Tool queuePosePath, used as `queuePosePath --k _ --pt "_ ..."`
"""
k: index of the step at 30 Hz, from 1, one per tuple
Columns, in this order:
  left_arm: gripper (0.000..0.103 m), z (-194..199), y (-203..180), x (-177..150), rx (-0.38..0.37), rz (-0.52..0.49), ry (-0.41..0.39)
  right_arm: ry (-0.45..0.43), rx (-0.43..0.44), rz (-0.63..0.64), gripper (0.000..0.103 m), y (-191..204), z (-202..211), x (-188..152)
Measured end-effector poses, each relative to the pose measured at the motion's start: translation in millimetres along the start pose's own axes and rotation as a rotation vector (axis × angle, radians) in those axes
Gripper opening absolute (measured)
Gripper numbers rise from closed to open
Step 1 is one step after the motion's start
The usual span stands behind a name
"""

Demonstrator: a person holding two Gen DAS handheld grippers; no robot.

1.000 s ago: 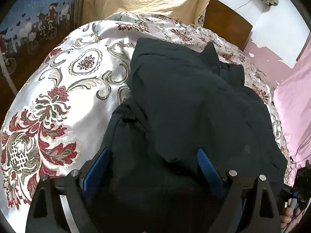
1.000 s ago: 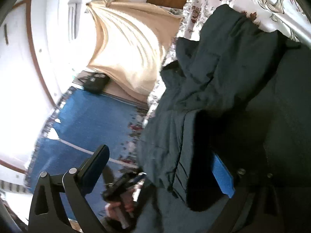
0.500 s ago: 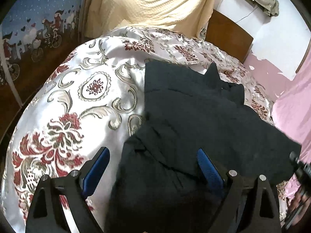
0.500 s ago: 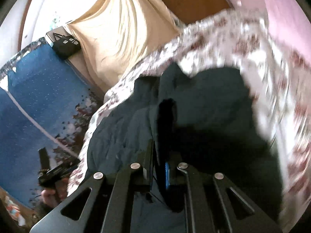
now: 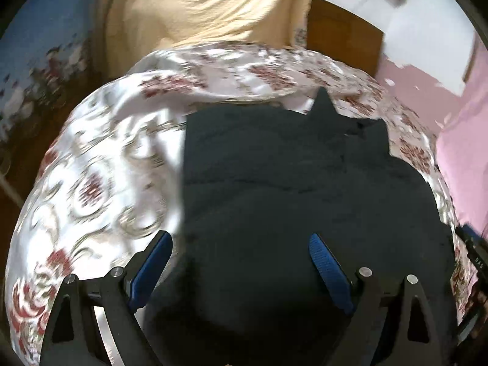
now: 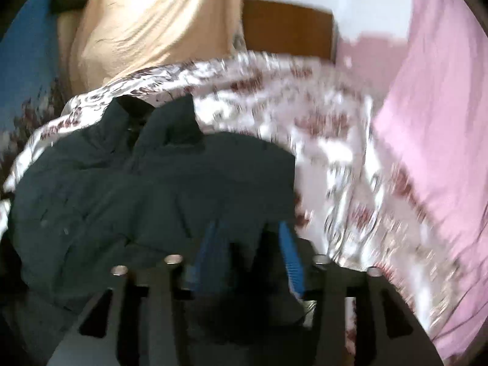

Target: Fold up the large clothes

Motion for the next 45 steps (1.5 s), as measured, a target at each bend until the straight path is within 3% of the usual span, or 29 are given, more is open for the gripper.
queuePosePath --k 2,5,8,12,18,27,30,32,35,40,45 --pt "0.091 -6 -12 -3 -0.003 -0.029 0.007 -0.024 0.035 0.063 0.053 16 8 3" --pt "0.092 -14 -23 -13 0.005 -0.066 0.013 0.045 0.134 0.151 0.053 39 -4 1" --pt "0.099 -20 -26 -25 0.014 -0.097 0.0 0.105 0.134 0.22 0.053 49 -23 -14" --pt "0.103 -29 -22 -29 0.003 -0.082 0.013 0.122 0.162 0.162 0.054 41 -40 -23" --pt "0.103 -34 -26 -36 0.023 -0.107 -0.027 0.122 0.202 0.124 0.055 36 -57 -34" --pt "0.103 -27 -12 -39 -0.033 -0.037 -0.058 0.086 0.256 0.06 0.06 31 -66 -46" --pt "0.103 -11 -2 -24 -0.037 -0.014 -0.039 0.082 0.298 0.041 0.068 26 -54 -36" --pt "0.103 5 -5 -4 -0.05 -0.047 -0.078 0.065 0.321 0.024 0.069 22 -44 -20" --pt "0.103 12 -21 33 -0.067 -0.083 -0.093 0.031 0.35 -0.028 0.083 18 -37 22" --pt "0.103 -31 -59 103 -0.08 -0.076 0.0 0.106 0.335 -0.132 0.086 27 -84 90" --pt "0.103 -70 -82 154 -0.106 -0.029 -0.067 0.122 0.33 -0.28 0.091 33 -144 136"
Point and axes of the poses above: each gripper's, at about its wrist camera, not at the fingertips, and z roughly against the way its jaws point, y to its left, x to its top, the point moved 1 cm from there along -z, roughly the way its jaws point, and after that the axes turned 5 degrees about x, right-handed, at the moved point
